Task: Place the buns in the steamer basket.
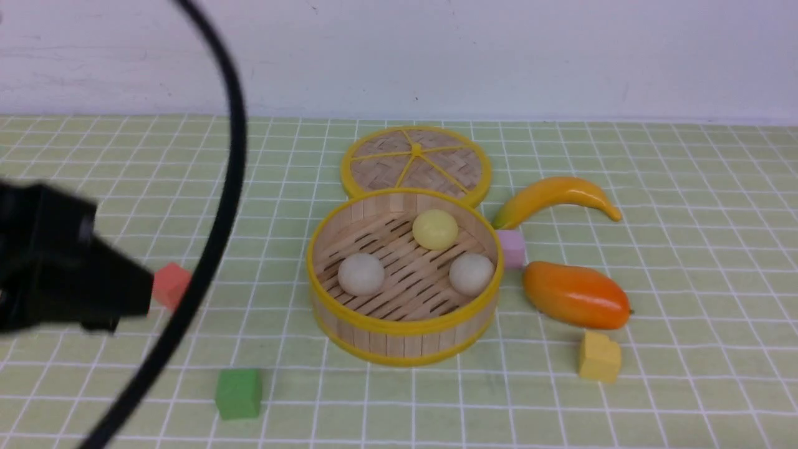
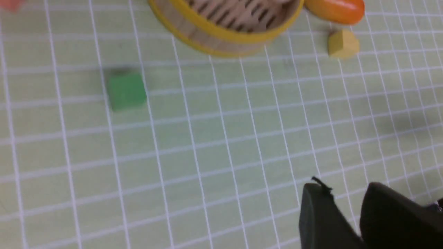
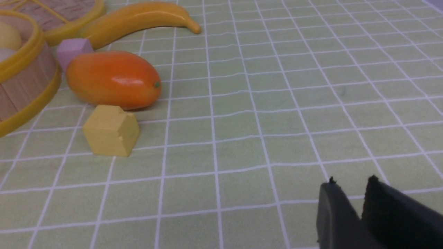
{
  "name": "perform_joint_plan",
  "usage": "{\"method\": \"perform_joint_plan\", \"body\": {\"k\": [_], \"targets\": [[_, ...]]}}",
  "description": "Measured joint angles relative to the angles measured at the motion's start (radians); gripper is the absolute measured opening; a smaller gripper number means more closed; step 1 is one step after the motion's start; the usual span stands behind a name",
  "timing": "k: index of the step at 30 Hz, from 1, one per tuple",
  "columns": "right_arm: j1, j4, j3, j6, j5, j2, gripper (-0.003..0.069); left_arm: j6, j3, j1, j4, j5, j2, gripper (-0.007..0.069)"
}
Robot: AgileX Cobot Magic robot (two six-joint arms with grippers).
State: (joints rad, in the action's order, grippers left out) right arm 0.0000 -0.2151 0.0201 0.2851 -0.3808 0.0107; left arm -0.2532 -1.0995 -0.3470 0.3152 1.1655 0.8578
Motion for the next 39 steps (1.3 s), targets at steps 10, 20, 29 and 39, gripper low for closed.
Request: {"method": "perform_joint_plan", "body": {"k": [10,20,29,39], "targets": [[0.0,0.0,0.0,0.0,0.0,0.0,0.0142,-0.002,0.368,0.0,0.047,-0.123,-0.294,-0.0013],[0.0,0.0,0.0,0.0,0.0,0.0,0.0155,-0.014,0.379,0.0,0.074,-0.152,-0.309,-0.0013],[0.0,0.0,0.0,0.0,0.0,0.0,0.016,-0.014,0.379,0.0,0.073,-0.152,-0.309,-0.0013],[0.0,0.0,0.0,0.0,0.001,0.0,0.0171,-0.119,0.562,0.081,-0.216,-0.502,-0.492,-0.0013]]}}
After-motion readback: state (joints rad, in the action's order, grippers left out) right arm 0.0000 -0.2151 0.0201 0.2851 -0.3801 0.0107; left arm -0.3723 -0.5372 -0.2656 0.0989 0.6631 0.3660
